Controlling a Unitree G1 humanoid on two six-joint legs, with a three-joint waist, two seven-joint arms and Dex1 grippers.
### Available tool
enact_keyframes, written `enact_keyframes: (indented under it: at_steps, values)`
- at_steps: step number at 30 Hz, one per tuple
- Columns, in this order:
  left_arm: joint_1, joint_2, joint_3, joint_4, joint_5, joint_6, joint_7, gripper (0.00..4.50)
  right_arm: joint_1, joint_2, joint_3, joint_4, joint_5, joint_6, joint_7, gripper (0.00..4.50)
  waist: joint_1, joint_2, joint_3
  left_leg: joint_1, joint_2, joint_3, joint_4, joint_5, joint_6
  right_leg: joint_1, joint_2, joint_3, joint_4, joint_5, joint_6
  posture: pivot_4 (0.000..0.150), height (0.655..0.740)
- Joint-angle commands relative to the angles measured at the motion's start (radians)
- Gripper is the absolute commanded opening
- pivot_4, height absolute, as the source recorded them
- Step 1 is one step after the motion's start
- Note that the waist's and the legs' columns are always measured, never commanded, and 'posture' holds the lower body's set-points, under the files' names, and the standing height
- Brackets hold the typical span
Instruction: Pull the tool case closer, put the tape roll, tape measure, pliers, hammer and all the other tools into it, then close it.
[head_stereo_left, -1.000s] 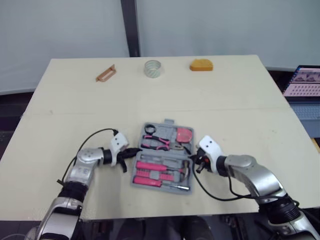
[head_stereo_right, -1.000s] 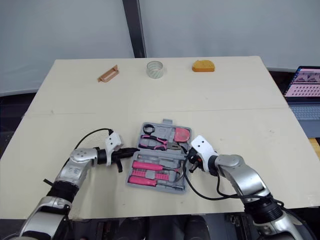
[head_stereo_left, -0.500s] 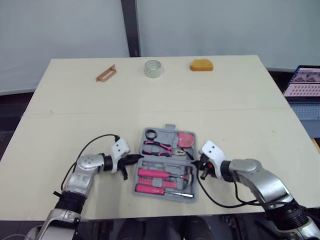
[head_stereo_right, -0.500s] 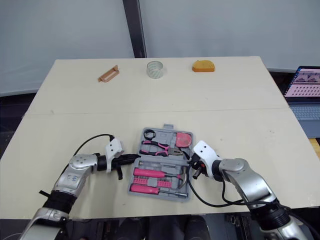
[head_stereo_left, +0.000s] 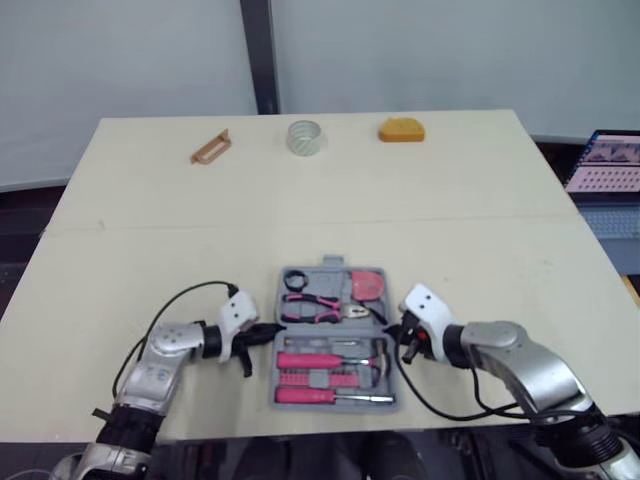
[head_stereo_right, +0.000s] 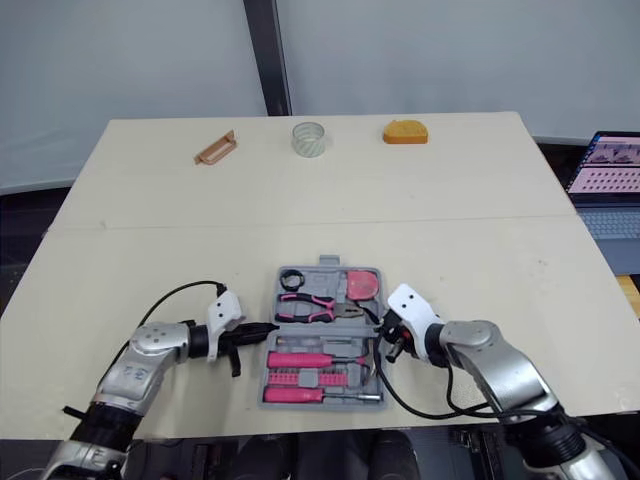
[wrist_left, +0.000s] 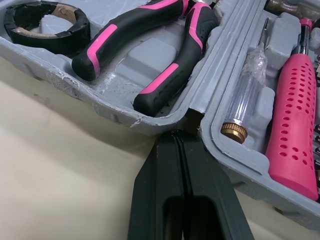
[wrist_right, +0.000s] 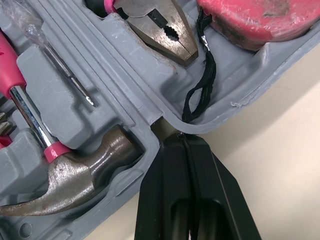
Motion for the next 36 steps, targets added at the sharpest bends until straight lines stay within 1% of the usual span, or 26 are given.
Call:
enact_keyframes:
  at_steps: [1,17,36]
  values:
    - [0.022,0.001,-0.013,-0.069,-0.028,0.013,-0.010,0.00,0.007,0.004,-0.005,-0.073,0.041,0.005,0.029,0.05,0.000,0.000,0.000,0.000,0.000,0.000,0.000,0.000,0.000,0.000,0.000,0.000,0.000,0.000,0.000,0.150,0.7400]
    - [0.089,-0.006,-0.036,-0.163,-0.031,0.065,-0.008,0.00,0.043,0.004,-0.016,-0.108,0.049,0.036,0.019,0.05,0.001,0.000,0.000,0.000,0.000,0.000,0.000,0.000,0.000,0.000,0.000,0.000,0.000,0.000,0.000,0.150,0.7400]
    - [0.120,-0.002,-0.047,-0.203,-0.033,0.086,-0.011,0.00,0.073,0.007,-0.033,-0.149,0.056,0.071,0.013,0.05,0.003,0.000,0.000,0.000,0.000,0.000,0.000,0.000,0.000,0.000,0.000,0.001,0.000,0.000,0.000,0.150,0.7400]
